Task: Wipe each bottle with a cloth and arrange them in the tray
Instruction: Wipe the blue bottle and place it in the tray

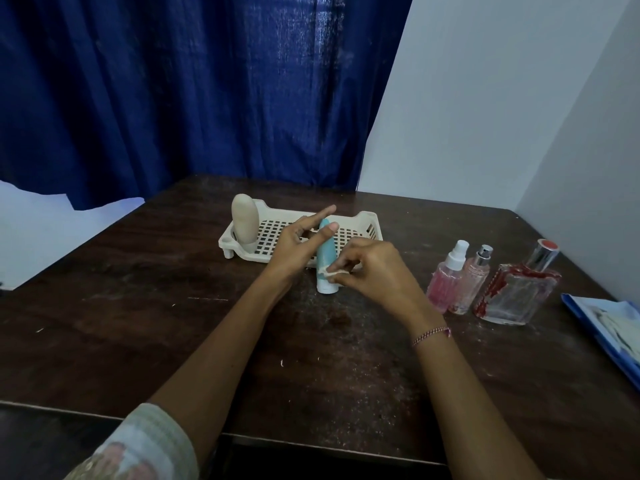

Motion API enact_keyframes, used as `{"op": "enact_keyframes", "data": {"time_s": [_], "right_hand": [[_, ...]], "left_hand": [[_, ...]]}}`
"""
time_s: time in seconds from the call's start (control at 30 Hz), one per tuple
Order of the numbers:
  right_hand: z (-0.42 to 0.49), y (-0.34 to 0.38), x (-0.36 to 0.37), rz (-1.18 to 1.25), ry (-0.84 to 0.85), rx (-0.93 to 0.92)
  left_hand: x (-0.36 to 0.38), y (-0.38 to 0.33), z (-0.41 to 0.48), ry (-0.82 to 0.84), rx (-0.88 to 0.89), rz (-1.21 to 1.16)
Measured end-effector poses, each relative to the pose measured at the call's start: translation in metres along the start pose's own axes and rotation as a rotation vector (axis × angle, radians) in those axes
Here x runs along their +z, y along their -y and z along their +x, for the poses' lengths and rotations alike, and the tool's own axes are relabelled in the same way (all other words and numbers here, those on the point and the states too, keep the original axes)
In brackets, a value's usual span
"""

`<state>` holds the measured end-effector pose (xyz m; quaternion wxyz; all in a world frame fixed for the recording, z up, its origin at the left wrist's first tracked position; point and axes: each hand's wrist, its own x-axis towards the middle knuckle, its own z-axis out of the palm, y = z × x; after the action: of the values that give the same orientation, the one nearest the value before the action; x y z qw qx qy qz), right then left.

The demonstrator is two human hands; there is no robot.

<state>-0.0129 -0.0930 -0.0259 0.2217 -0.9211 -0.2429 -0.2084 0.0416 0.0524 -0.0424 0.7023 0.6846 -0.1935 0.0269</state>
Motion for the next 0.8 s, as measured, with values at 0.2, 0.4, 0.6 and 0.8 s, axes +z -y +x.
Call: {"op": "enact_keyframes", "data": {"time_s": [0.2, 0.4, 0.6, 0.8], "right_hand": [[0.001, 0.007, 0.010, 0.035, -0.248, -0.060], [0.002, -0.001, 0.016, 0.106, 0.013, -0.022], [0.002, -0.006, 0.025, 0.149, -0.051, 0.055], [0.002, -0.011, 0.031, 0.251, -0.195, 0.269]], "left_hand": [[0.000, 0.002, 0.002, 0.045, -0.027, 0.027], [0.000, 0.002, 0.005, -0.001, -0.090, -0.008], [-0.005, 0.011, 0.012, -0.068, -0.130, -0.122], [-0.004, 0.011, 0.010, -0.058, -0.151, -0.224]]}}
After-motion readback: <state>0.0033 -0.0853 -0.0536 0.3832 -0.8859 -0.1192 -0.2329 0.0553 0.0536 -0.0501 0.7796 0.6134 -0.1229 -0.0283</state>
